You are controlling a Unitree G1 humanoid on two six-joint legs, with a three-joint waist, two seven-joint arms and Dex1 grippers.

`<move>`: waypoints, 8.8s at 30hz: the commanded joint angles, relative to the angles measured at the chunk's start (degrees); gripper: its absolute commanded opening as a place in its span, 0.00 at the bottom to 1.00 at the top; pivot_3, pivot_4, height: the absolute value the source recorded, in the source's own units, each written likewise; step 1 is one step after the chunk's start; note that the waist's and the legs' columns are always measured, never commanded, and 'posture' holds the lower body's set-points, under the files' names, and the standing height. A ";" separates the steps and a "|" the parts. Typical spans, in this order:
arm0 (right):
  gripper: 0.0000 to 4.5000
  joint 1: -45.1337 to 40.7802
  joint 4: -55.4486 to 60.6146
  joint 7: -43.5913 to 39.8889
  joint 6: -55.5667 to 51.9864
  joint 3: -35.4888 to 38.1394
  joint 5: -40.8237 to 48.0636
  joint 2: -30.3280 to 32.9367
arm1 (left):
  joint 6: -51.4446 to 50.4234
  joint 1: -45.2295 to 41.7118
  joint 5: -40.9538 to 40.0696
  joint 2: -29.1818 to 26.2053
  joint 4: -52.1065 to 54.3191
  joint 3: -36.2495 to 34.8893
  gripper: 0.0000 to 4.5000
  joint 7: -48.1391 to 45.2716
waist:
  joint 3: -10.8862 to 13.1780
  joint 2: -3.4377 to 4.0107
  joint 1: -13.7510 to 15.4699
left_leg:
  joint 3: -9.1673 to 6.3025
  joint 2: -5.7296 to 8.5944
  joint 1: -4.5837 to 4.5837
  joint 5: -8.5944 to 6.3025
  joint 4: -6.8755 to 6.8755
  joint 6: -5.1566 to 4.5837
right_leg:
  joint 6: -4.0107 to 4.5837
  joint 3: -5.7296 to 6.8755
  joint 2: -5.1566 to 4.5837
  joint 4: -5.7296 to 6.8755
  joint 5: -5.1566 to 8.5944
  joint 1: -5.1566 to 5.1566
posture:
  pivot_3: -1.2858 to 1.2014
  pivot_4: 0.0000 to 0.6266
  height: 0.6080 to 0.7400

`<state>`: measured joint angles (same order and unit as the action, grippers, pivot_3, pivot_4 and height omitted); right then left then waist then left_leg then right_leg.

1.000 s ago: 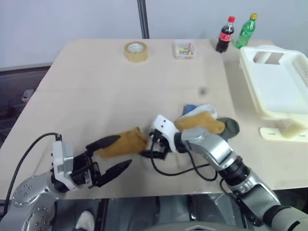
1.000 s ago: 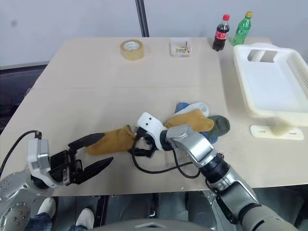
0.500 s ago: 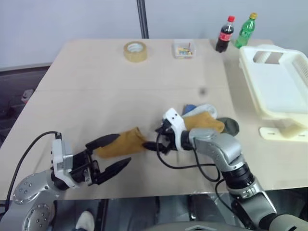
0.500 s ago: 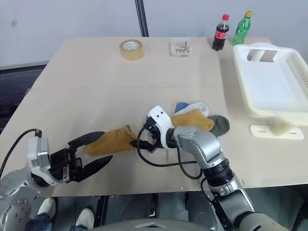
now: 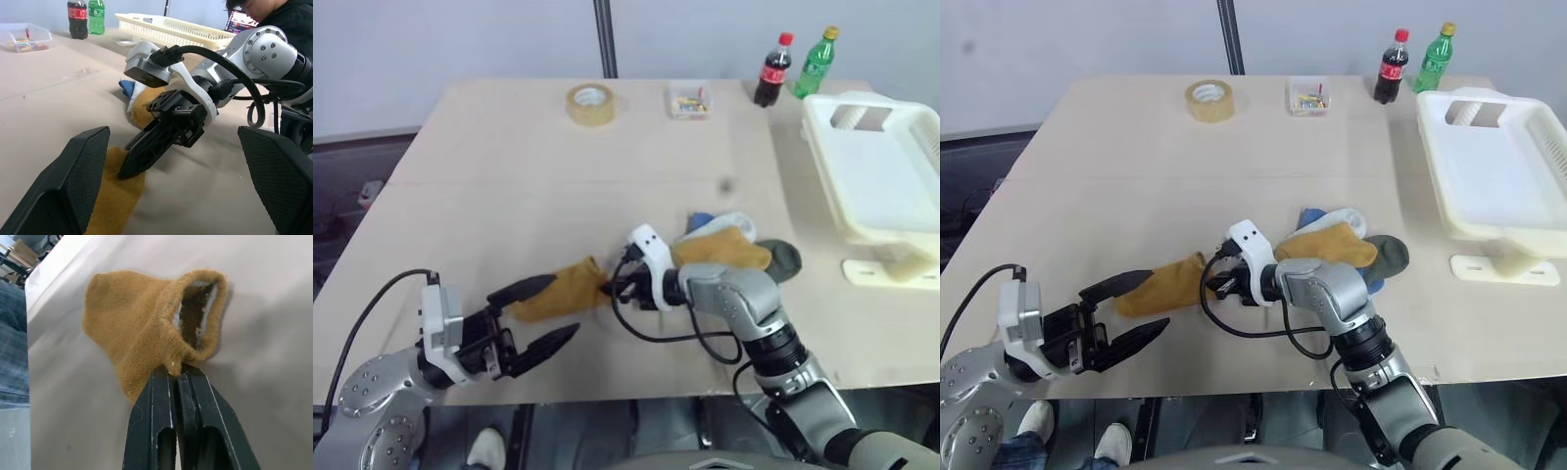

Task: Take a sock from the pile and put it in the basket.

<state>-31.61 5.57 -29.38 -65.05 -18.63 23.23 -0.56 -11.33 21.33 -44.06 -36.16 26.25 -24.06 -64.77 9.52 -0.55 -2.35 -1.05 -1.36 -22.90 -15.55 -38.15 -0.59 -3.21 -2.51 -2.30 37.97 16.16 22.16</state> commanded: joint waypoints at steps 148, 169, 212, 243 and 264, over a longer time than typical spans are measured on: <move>0.54 -5.81 -9.64 4.68 23.13 5.95 -17.96 0.40 | -4.20 -33.07 29.23 0.65 -34.33 17.14 1.00 20.13 | 0.07 -0.19 0.01 | 0.25 0.07 -0.14 0.17 -0.18 0.23 | 0.12 -0.26 0.13 0.98 0.05 0.59 | 0.52 0.24 1.00; 0.01 -5.63 -11.86 5.09 23.05 5.29 -17.05 -1.01 | -4.94 -32.57 27.58 0.88 -32.94 16.18 0.00 20.25 | 0.07 -0.18 -0.04 | 0.25 0.05 -0.10 0.17 -0.16 0.24 | 0.12 -0.27 0.09 0.98 0.05 0.56 | 0.52 0.24 1.00; 0.01 3.24 27.16 -0.22 -6.16 1.20 5.49 15.35 | -22.31 11.10 15.31 5.77 24.30 -5.31 0.00 32.98 | 0.01 -0.30 -0.06 | -0.05 0.03 -0.83 0.26 -0.25 0.34 | 0.15 -0.08 0.15 0.92 0.07 1.10 | 0.52 0.24 1.00; 0.61 1.95 22.95 -5.97 21.67 -3.79 -0.82 17.83 | -13.36 10.67 23.58 9.90 11.54 4.94 0.00 33.93 | -0.02 -0.30 -0.04 | -0.10 0.04 -0.80 0.26 -0.27 0.34 | 0.14 -0.02 0.21 0.96 0.06 1.07 | 0.52 0.24 1.00; 0.62 -0.41 -4.68 -12.43 41.43 -13.05 -14.94 8.93 | -8.81 6.88 23.53 12.30 11.09 6.01 0.99 35.72 | -0.05 -0.35 0.03 | -0.14 0.01 -0.81 0.27 -0.30 0.36 | 0.15 -0.01 0.15 0.98 0.05 1.06 | 0.52 0.24 1.00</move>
<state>-31.24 0.18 -41.16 -25.09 -32.36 8.77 8.89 -19.90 27.97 -19.39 -24.48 36.73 -18.10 -29.62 9.47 -0.90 -2.32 -1.17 -1.35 -23.70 -15.27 -38.45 -0.23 -3.06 -2.53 -2.15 38.95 16.21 23.22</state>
